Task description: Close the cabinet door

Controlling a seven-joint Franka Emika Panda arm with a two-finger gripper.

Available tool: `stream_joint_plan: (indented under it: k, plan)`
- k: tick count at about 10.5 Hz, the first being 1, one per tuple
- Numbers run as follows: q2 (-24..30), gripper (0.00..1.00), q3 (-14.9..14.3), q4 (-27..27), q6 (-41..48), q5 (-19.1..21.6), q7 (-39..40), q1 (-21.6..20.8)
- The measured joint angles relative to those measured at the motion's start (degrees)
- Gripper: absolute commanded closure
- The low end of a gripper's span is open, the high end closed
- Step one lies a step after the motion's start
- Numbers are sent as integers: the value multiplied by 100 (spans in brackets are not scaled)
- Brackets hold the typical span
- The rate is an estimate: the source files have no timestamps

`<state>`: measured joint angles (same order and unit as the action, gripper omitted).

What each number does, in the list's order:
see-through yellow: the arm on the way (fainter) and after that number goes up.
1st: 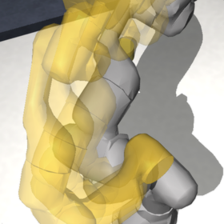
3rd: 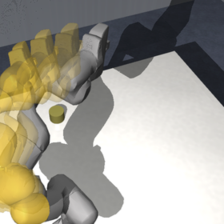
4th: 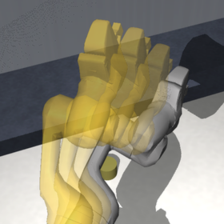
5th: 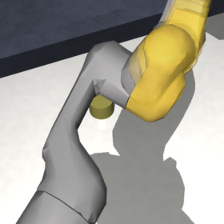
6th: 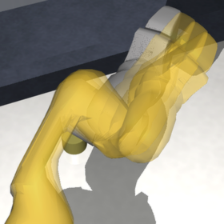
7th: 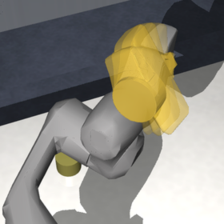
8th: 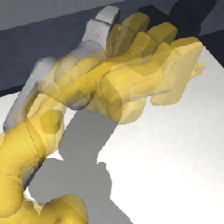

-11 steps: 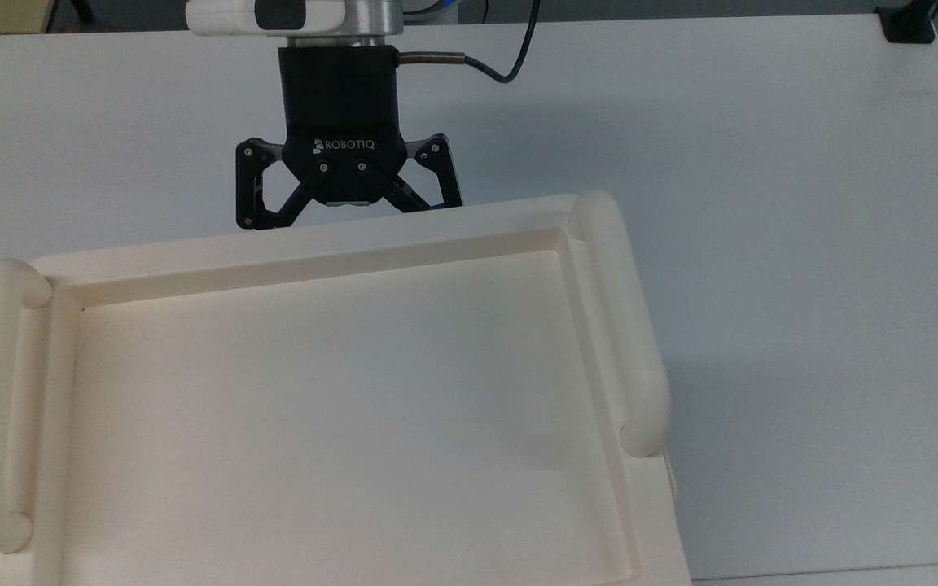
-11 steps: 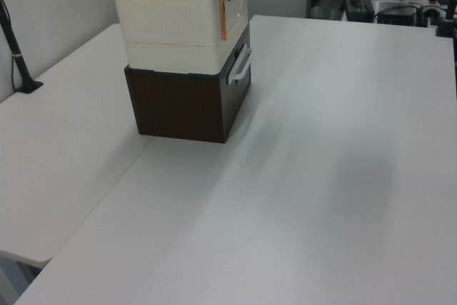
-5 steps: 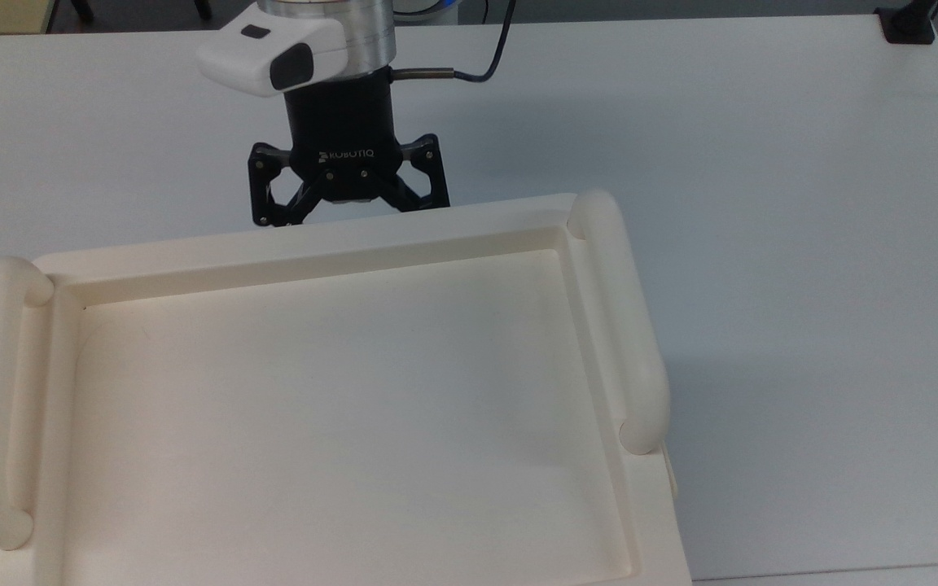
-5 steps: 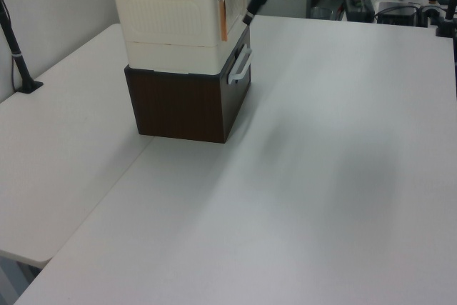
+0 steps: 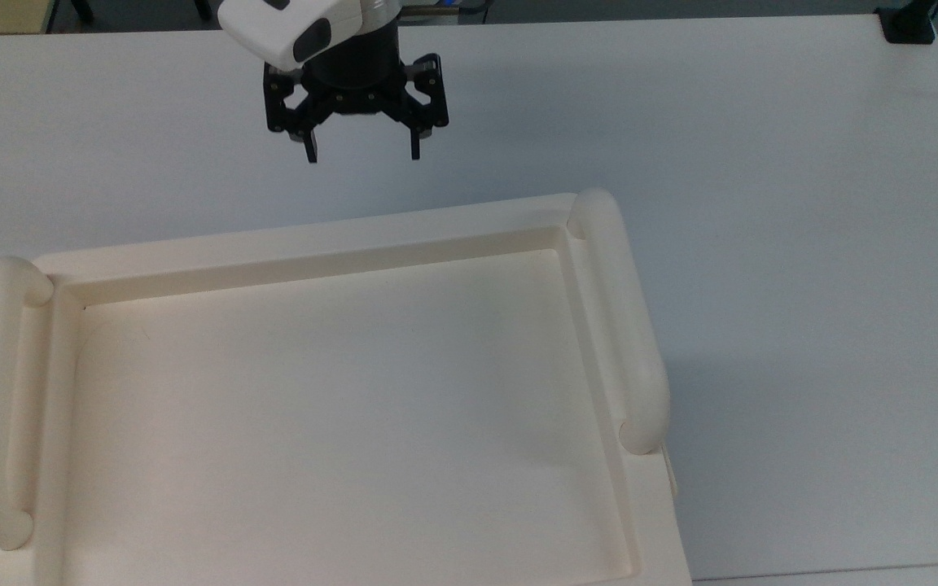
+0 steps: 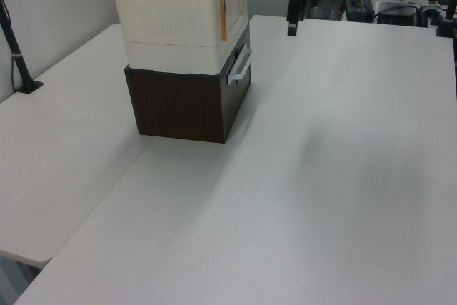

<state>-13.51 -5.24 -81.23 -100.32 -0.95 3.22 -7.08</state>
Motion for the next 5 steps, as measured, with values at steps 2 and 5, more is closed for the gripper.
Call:
stream_joint_plan:
  k: [2, 5]
  plan:
    - [270, 0, 110, -40, 766, -154, -236, 17]
    - [889, 0, 631, -536, 990, -183, -294, 635]
